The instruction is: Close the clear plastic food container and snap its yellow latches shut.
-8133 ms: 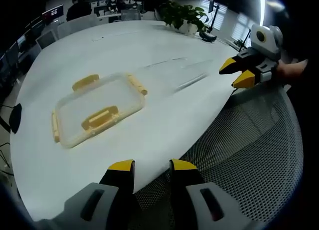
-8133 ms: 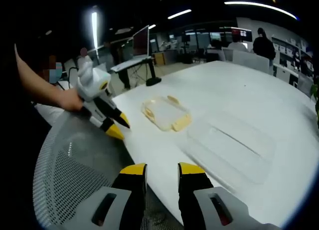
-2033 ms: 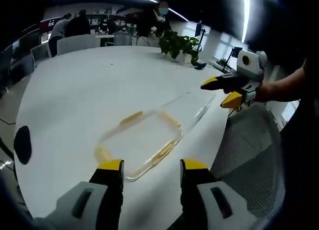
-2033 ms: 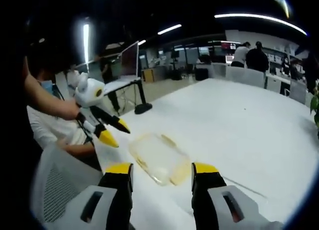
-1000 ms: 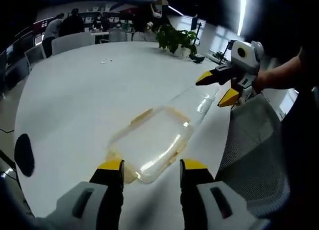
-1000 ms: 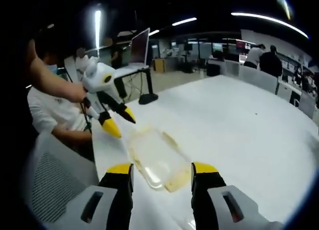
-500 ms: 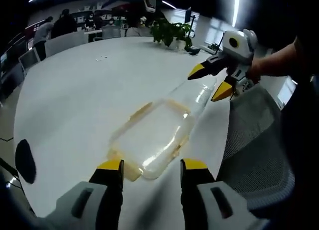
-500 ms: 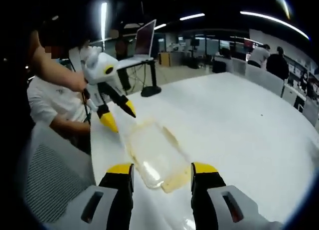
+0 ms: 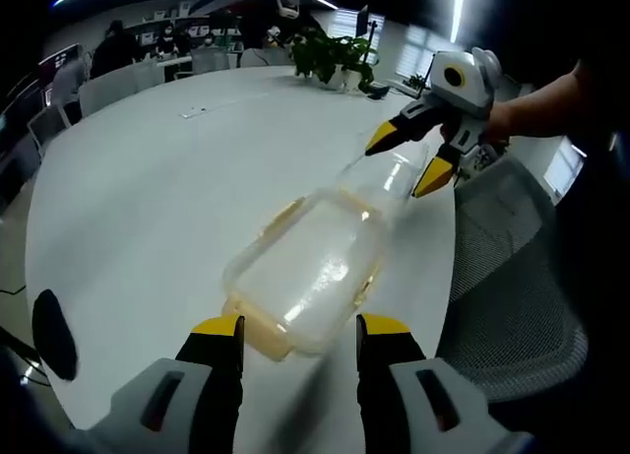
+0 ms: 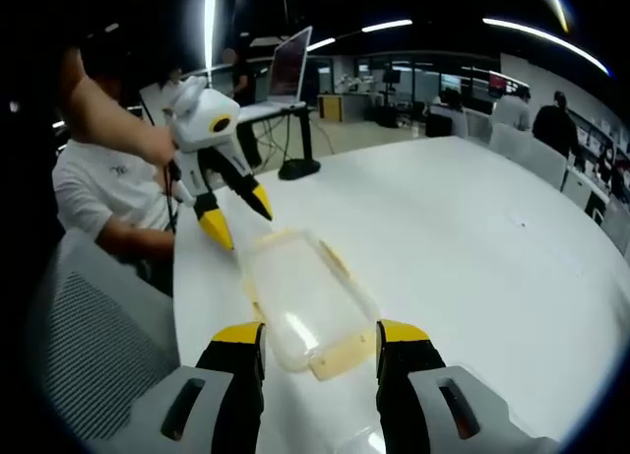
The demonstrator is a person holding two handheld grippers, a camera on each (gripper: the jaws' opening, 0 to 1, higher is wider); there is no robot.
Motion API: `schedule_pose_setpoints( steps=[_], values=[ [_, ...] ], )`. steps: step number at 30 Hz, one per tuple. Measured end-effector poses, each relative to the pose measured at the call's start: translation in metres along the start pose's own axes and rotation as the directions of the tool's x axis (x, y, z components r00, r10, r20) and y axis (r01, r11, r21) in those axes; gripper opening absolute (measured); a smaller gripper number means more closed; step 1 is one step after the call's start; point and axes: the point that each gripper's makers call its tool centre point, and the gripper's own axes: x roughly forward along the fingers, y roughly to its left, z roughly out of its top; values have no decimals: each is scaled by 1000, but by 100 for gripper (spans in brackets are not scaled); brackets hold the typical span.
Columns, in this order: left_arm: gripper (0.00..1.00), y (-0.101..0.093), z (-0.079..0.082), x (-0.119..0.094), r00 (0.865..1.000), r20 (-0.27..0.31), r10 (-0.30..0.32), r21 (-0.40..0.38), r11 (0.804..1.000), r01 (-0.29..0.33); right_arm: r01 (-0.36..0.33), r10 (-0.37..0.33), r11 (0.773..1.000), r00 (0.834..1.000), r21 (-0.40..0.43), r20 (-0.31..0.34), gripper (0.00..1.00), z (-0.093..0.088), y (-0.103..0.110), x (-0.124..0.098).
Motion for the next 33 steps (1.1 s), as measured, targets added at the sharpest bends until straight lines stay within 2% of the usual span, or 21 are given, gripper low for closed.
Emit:
schedule_pose_setpoints(
  steps=[28, 33],
  values=[
    [46, 12, -7, 9, 997, -73, -29, 57, 998, 33, -51, 45, 996, 996, -68, -79, 44, -18, -7, 15],
    [46, 13, -8, 10, 995, -93, -39, 88, 995, 48, -63, 55, 994, 994, -85, -94, 44, -18, -8, 16]
  ],
)
